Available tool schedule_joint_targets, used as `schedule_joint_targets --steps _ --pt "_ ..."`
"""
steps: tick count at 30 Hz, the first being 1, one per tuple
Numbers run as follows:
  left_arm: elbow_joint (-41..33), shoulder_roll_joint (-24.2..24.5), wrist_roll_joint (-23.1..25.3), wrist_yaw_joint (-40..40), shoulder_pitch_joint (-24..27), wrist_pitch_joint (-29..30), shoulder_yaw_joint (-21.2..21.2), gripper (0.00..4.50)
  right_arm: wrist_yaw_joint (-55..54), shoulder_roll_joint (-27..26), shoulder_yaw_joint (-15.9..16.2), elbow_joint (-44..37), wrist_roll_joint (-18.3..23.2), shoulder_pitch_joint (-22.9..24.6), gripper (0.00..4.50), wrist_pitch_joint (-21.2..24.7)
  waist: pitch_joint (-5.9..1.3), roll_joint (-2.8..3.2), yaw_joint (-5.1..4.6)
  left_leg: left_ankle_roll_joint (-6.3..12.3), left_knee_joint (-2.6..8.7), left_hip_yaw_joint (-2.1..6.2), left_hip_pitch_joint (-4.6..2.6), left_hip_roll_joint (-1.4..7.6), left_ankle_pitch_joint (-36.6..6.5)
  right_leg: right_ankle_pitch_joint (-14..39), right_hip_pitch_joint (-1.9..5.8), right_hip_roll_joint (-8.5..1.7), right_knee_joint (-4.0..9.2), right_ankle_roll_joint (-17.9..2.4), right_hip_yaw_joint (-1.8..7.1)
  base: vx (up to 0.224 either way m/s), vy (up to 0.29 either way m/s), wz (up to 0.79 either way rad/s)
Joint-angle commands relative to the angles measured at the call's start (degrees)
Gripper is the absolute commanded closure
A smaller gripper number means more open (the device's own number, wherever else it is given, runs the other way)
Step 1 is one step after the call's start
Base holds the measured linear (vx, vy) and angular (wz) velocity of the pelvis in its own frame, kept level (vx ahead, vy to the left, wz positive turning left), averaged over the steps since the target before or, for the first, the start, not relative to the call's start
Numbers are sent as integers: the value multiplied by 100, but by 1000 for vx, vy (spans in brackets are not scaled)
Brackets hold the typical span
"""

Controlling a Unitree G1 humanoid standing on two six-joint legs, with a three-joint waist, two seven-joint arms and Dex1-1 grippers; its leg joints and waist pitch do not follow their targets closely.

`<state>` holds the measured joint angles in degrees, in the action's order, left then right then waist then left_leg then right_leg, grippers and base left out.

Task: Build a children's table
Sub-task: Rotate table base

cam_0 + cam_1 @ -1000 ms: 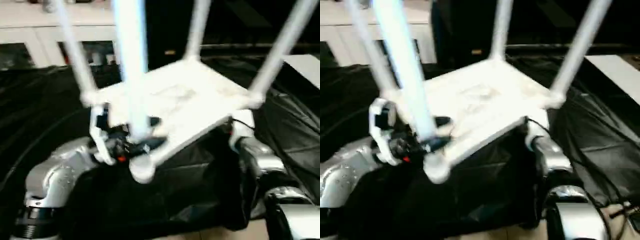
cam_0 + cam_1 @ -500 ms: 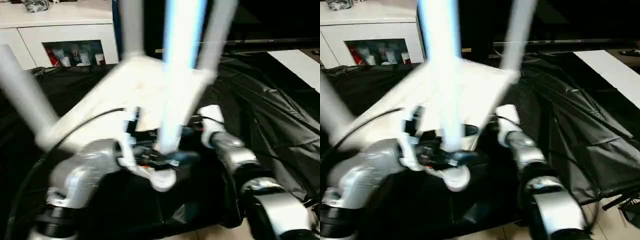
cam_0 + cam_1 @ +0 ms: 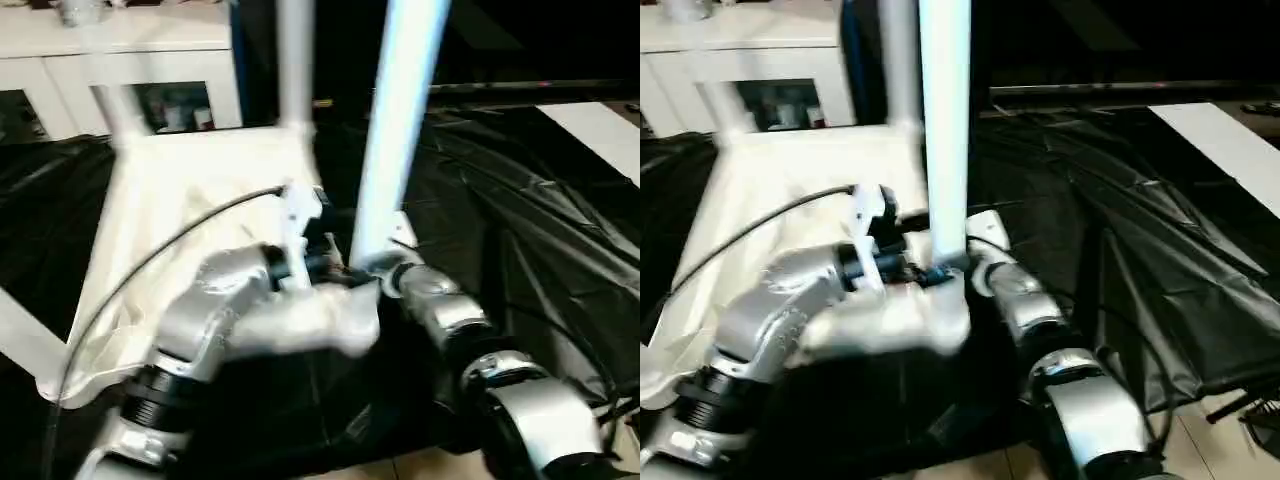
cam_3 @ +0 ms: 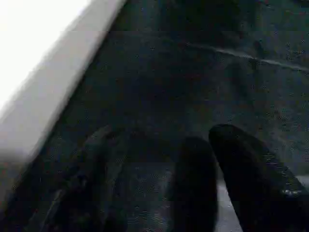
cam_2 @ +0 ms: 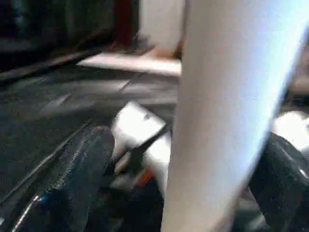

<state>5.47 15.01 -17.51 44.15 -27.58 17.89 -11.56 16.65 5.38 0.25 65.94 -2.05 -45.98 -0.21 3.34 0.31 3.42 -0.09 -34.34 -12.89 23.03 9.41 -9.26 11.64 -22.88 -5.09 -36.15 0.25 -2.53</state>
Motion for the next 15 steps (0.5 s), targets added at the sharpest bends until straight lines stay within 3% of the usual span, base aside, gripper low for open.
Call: schedule_joint_targets --steps 1,4,5,8,9,13,15 --pt "51 110 98 102 66 -73 78 2 260 124 -95 -46 97 -78 128 -39 -395 18 58 -300 453 272 -211 380 -1830 1099 191 -384 456 -1213 239 0 0 0" --pt "-259 117 -447 682 259 -13 213 2 1124 480 -125 -317 205 52 128 -221 -412 23 121 -190 425 248 -201 400 -1599 718 214 -384 420 -1390 227 0 0 0" --pt "-277 175 -489 795 282 -13 195 2 1407 558 -104 -431 247 101 128 -225 -415 57 161 -144 416 234 -200 401 -1467 512 203 -345 387 -1444 214 0 0 0" --pt "-222 378 -470 1051 311 -26 77 2 1974 735 46 -705 258 227 128 -275 -412 35 230 -39 413 217 -204 398 -1504 490 200 -329 377 -1442 207 0 0 0" --pt "-141 522 -403 1218 313 -52 -3 2 2373 873 192 -937 247 341 128 -326 -407 85 229 -51 417 228 -198 397 -1547 556 197 -337 375 -1441 209 0 0 0" --pt "490 948 295 1546 137 -399 -342 36 3610 1383 591 -1859 274 774 128 -351 -387 85 277 -129 448 251 -235 401 -1855 1018 177 -318 458 -1169 226 0 0 0" --pt "881 1048 672 1490 -14 -621 -515 49 3998 1614 684 -2304 322 953 128 -259 -387 81 299 -202 458 262 -245 406 -1912 1117 174 -343 470 -1153 236 0 0 0"
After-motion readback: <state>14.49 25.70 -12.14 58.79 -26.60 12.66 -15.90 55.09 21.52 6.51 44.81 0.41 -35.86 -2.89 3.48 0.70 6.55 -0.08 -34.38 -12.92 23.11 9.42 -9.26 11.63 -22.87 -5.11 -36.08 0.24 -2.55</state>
